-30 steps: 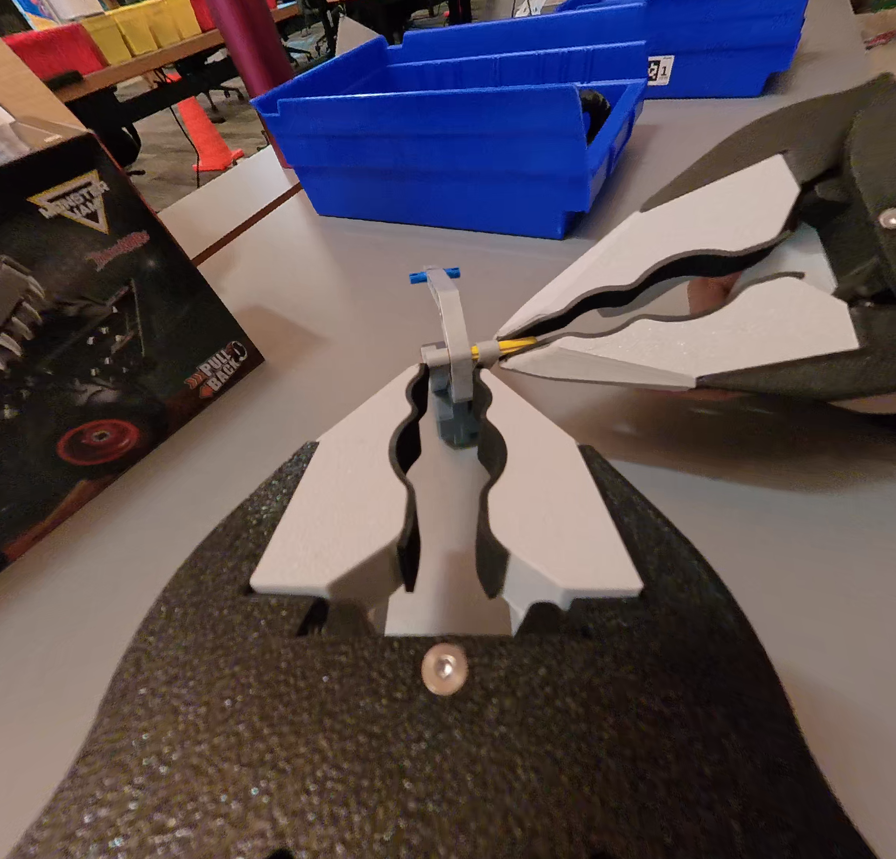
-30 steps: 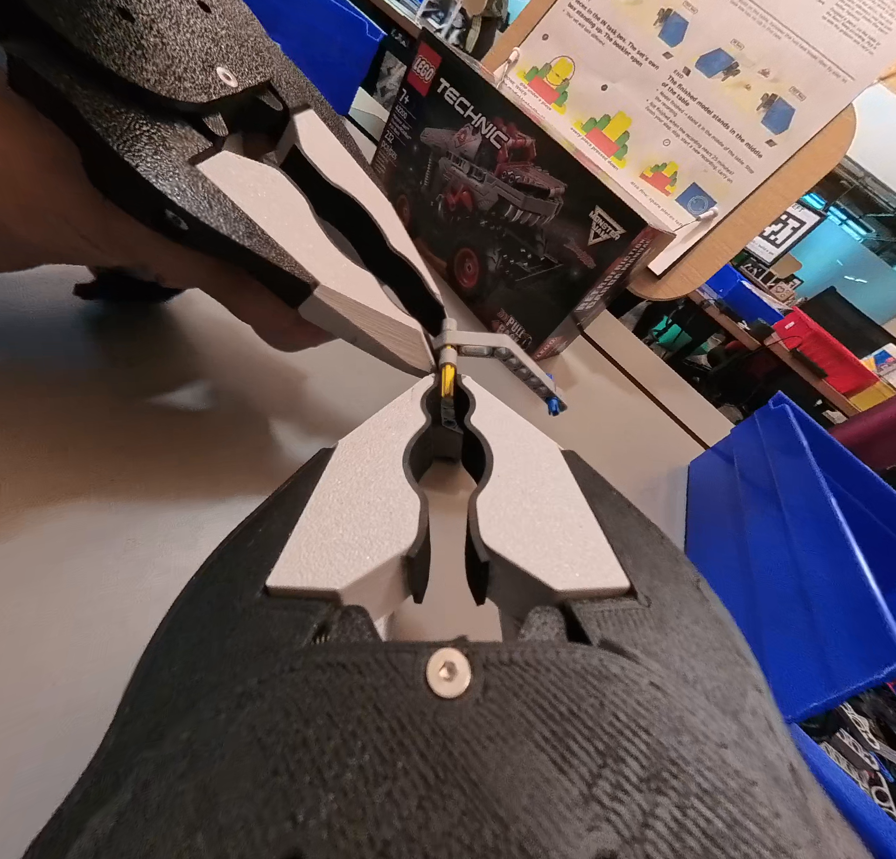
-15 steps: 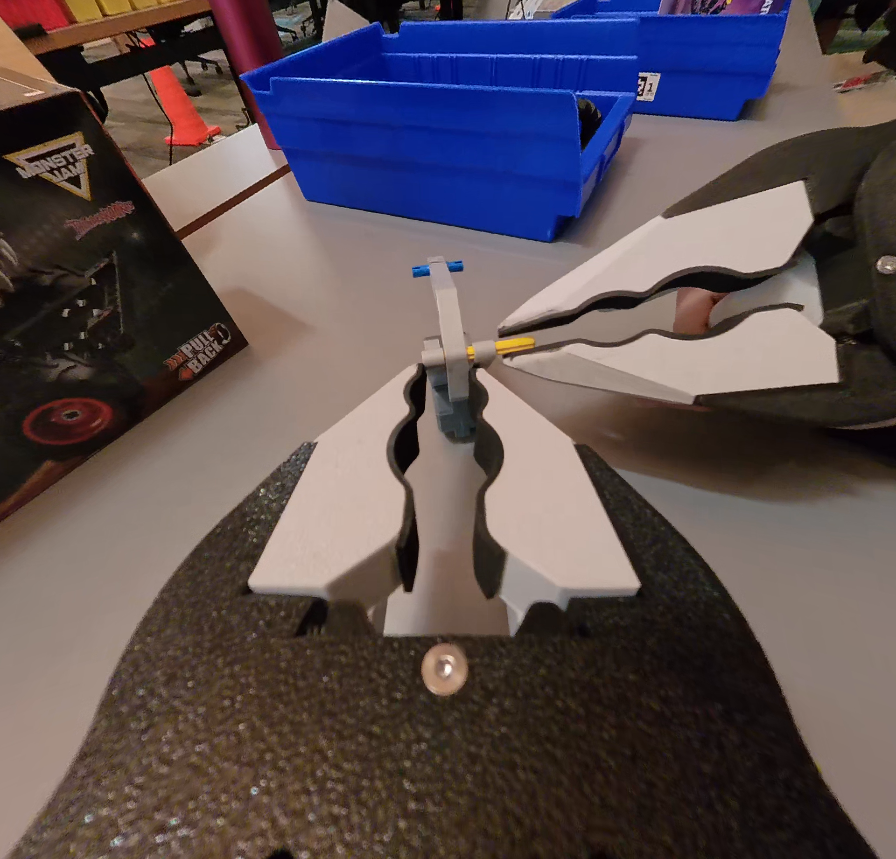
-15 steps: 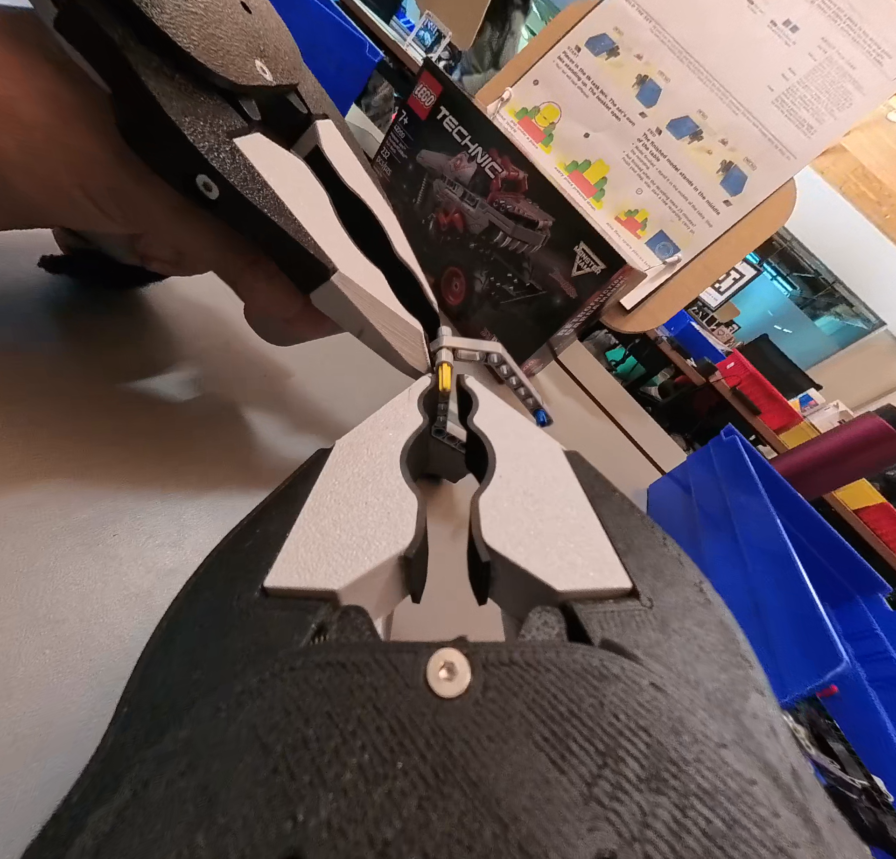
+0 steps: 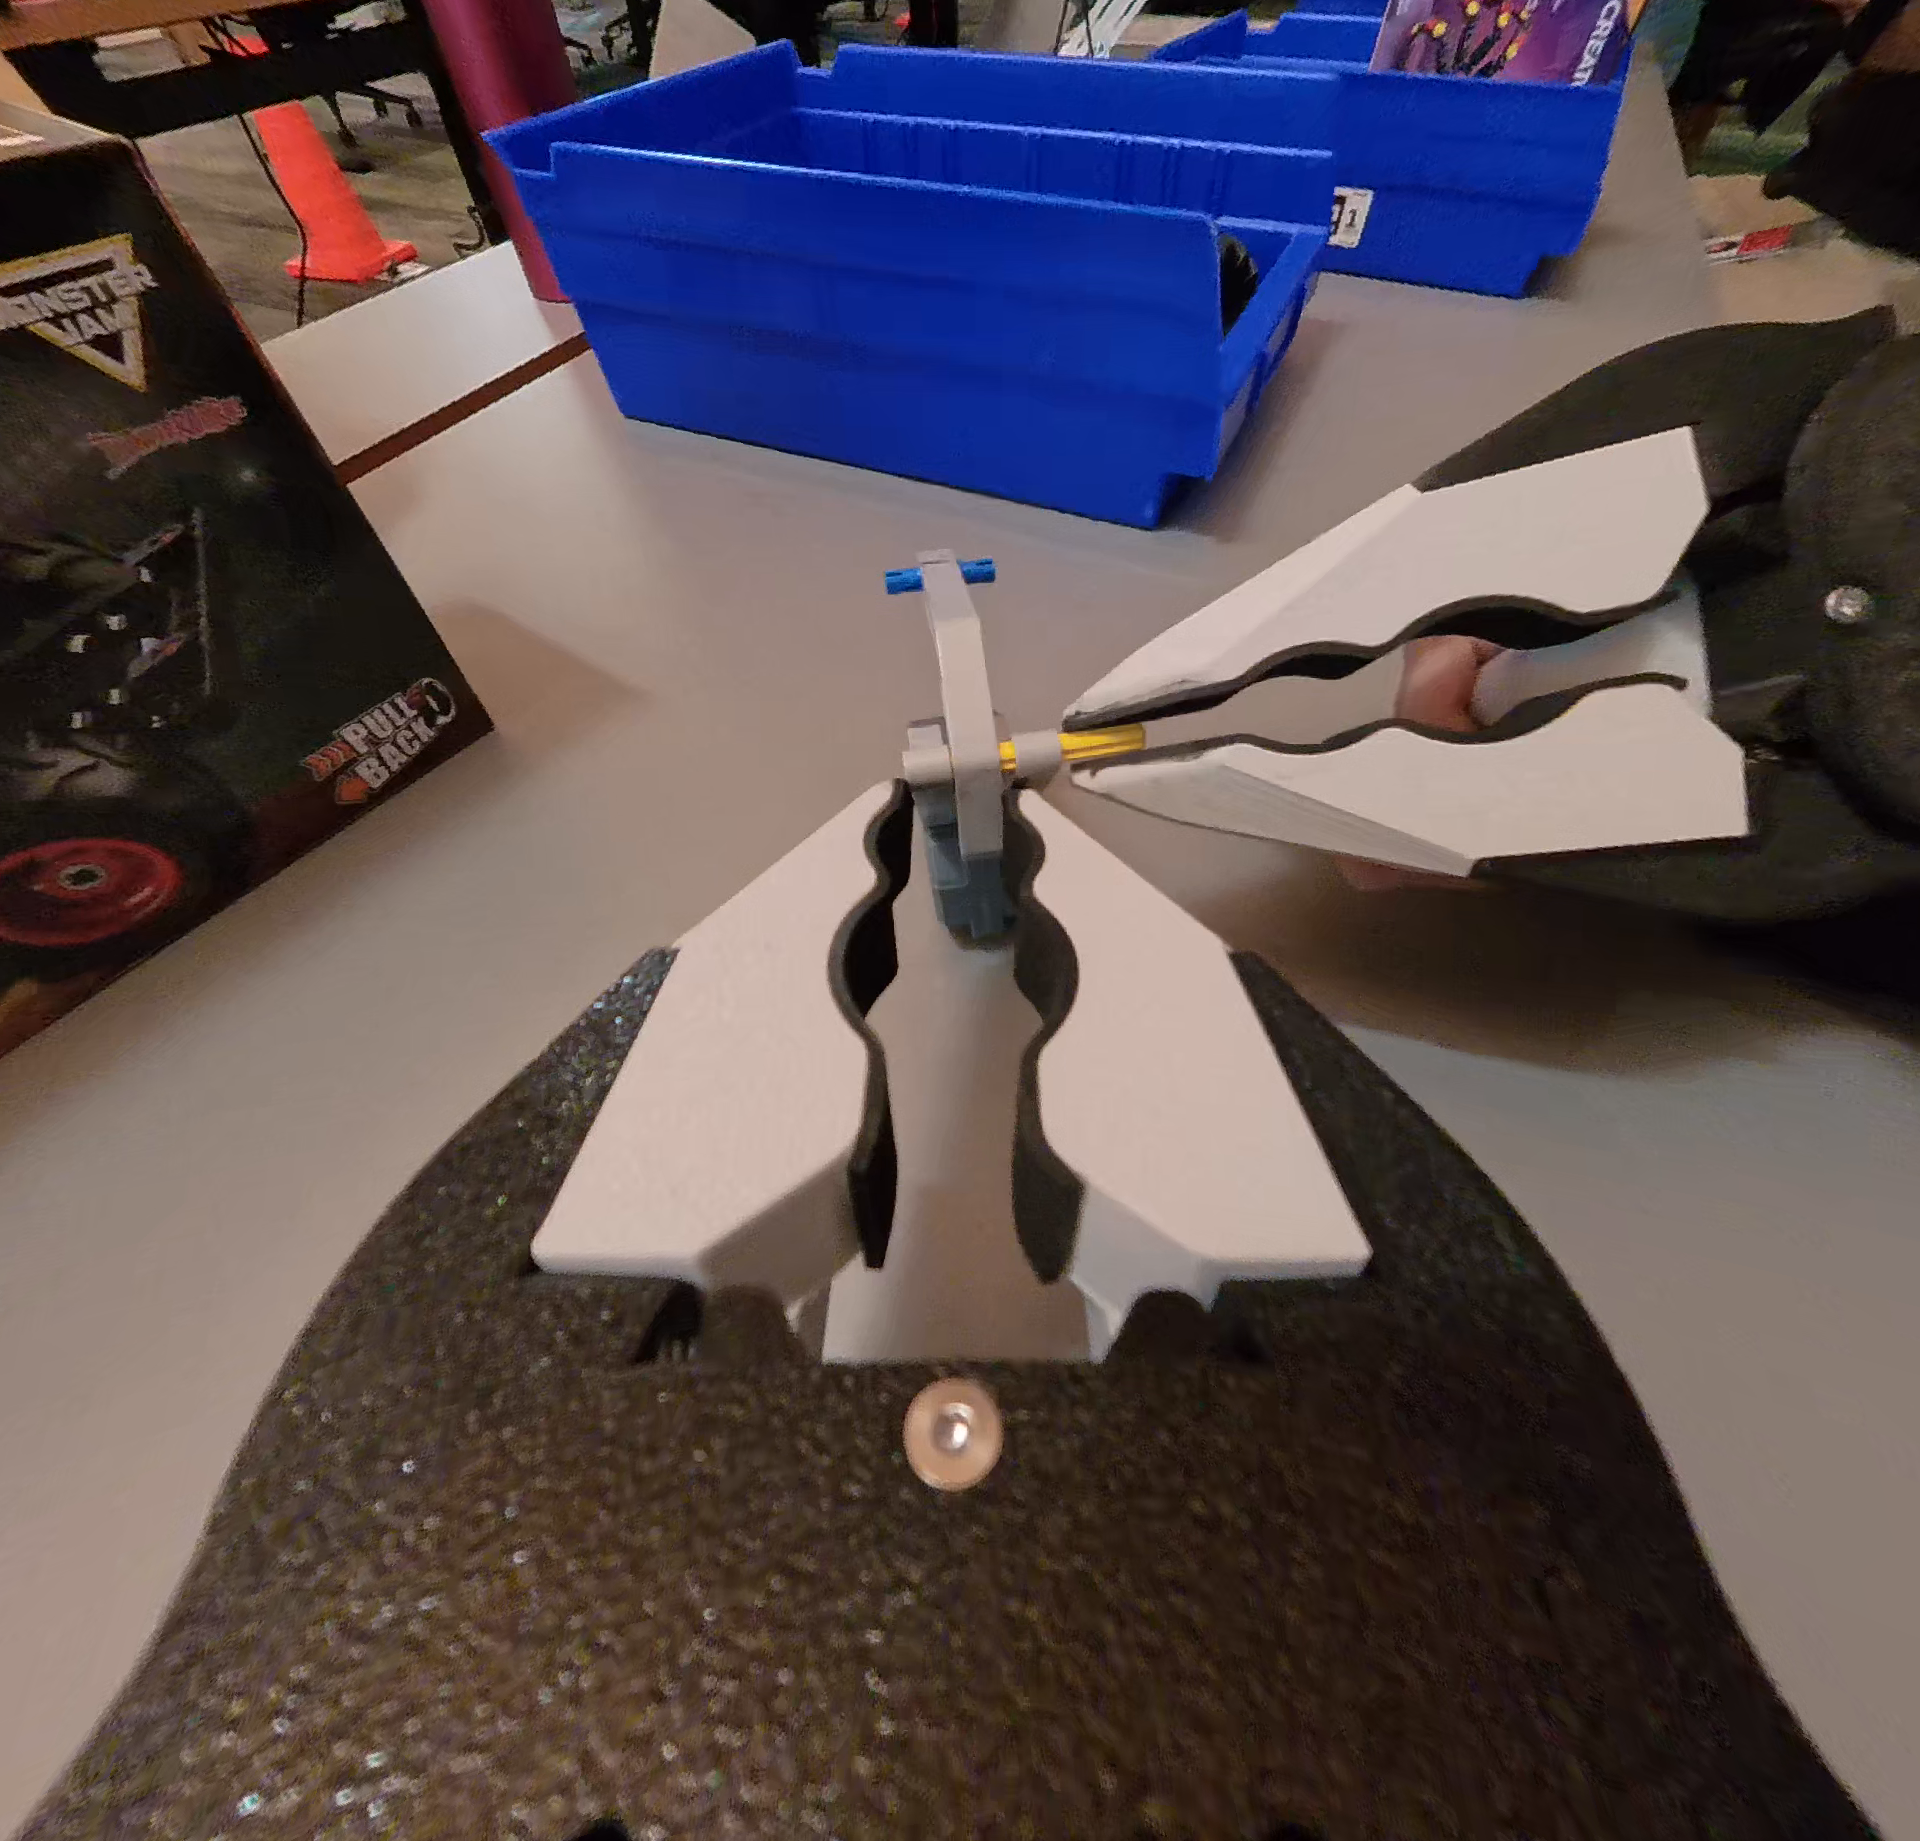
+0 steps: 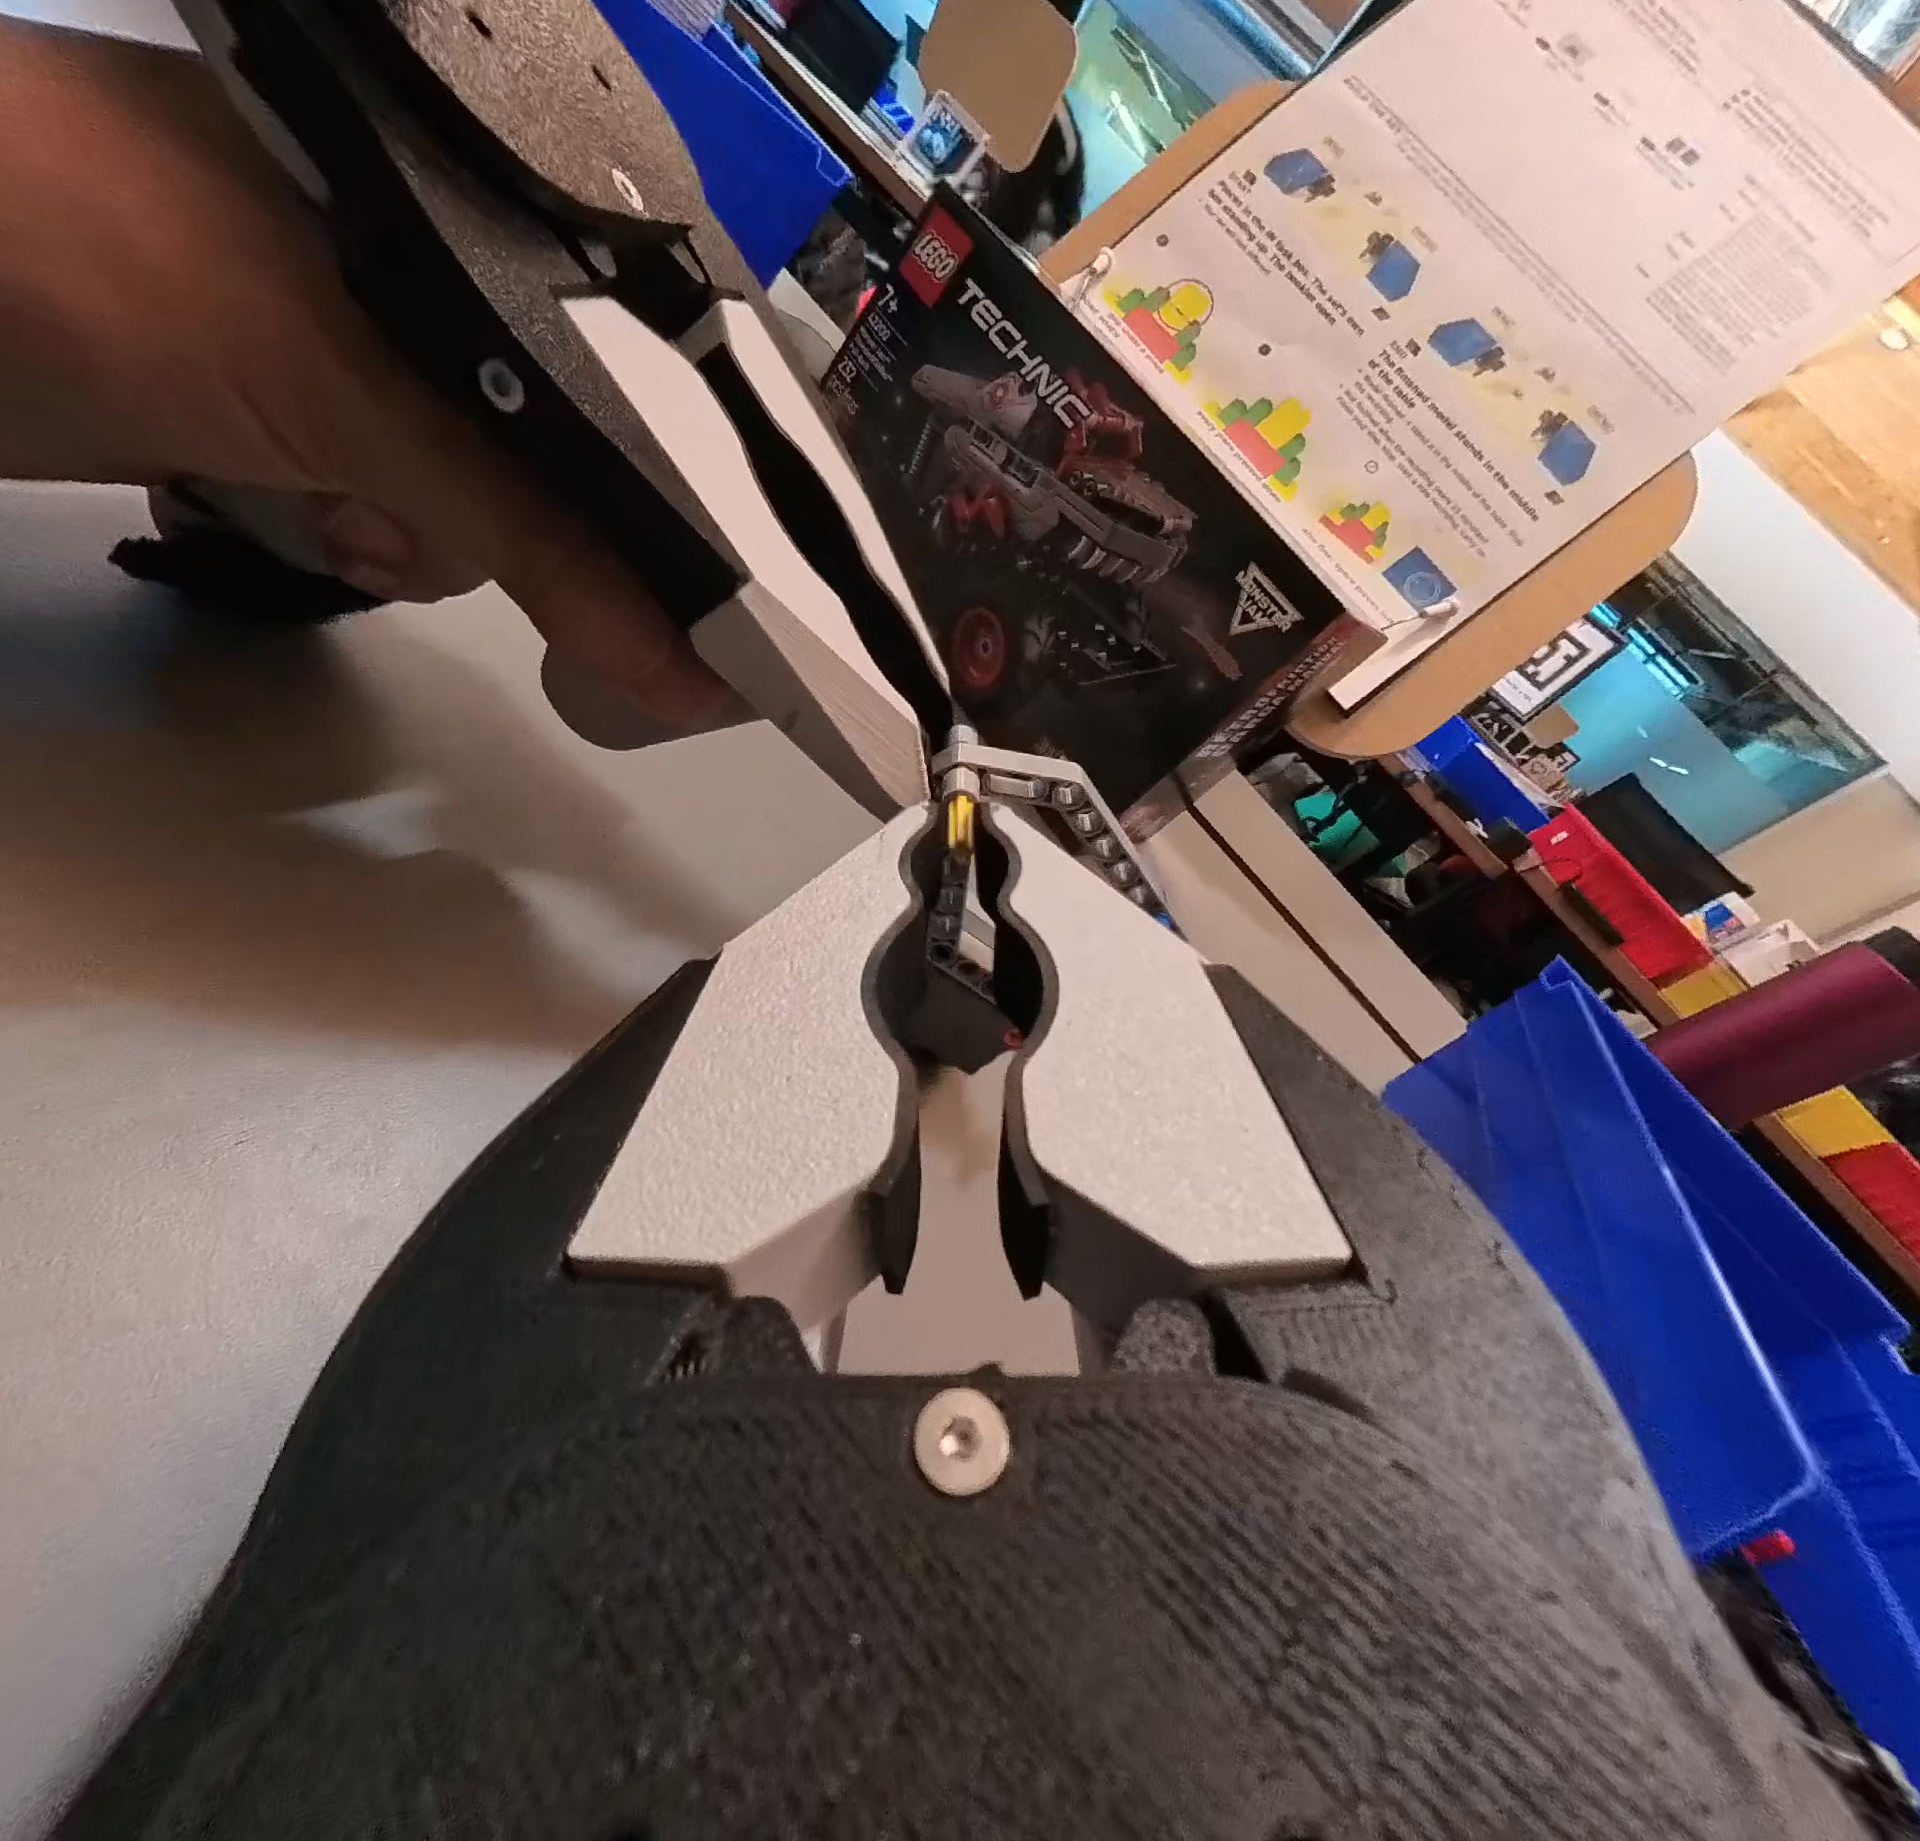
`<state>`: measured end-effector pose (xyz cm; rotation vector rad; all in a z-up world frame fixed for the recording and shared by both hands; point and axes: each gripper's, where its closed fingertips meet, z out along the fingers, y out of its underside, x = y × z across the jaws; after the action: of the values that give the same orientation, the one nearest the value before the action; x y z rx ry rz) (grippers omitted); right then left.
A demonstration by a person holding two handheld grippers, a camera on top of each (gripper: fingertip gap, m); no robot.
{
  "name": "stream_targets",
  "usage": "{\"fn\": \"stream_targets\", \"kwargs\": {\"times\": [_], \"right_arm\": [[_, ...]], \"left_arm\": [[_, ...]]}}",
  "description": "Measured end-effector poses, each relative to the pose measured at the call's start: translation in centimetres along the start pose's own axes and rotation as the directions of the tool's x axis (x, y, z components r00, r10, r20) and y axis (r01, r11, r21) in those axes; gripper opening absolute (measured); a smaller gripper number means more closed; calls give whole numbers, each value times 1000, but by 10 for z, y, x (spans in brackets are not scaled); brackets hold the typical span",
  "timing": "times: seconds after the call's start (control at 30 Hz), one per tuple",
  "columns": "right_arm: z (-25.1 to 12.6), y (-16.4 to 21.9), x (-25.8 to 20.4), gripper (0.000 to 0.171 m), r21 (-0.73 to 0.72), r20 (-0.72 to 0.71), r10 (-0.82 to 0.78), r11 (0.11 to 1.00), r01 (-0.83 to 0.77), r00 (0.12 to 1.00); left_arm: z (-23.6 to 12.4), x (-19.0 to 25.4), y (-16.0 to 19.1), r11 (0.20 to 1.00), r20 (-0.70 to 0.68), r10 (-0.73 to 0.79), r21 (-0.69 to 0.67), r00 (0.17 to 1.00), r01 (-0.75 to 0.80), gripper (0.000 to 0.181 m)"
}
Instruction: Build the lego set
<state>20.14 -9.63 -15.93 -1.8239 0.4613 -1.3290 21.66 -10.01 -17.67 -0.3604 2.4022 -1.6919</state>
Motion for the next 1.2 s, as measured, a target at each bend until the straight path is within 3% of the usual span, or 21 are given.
{"fn": "stream_targets", "kwargs": {"times": [0.27,0.5,0.9,1.1,1.2], "right_arm": [[-1,-1,-2,3,-19,24,21,1000,-21,999],[-3,-3,0,3,-14,51,148,989,-147,988],[-2,3,-1,4,-109,11,68,992,-67,998],[-1,0,-2,3,-117,-5,70,991,-70,998],[0,-3,-1,3,-87,-11,87,992,-88,996]], "left_arm": [[-1,0,2,1000,-11,5,-8,1000,-5,15],[-2,-1,-3,999,27,32,15,999,-32,14],[-2,-3,0,997,0,-74,-1,997,74,13],[-5,-3,-3,1000,8,-29,4,1000,29,5],[-6,-4,-5,997,51,77,23,996,-78,5]]}}
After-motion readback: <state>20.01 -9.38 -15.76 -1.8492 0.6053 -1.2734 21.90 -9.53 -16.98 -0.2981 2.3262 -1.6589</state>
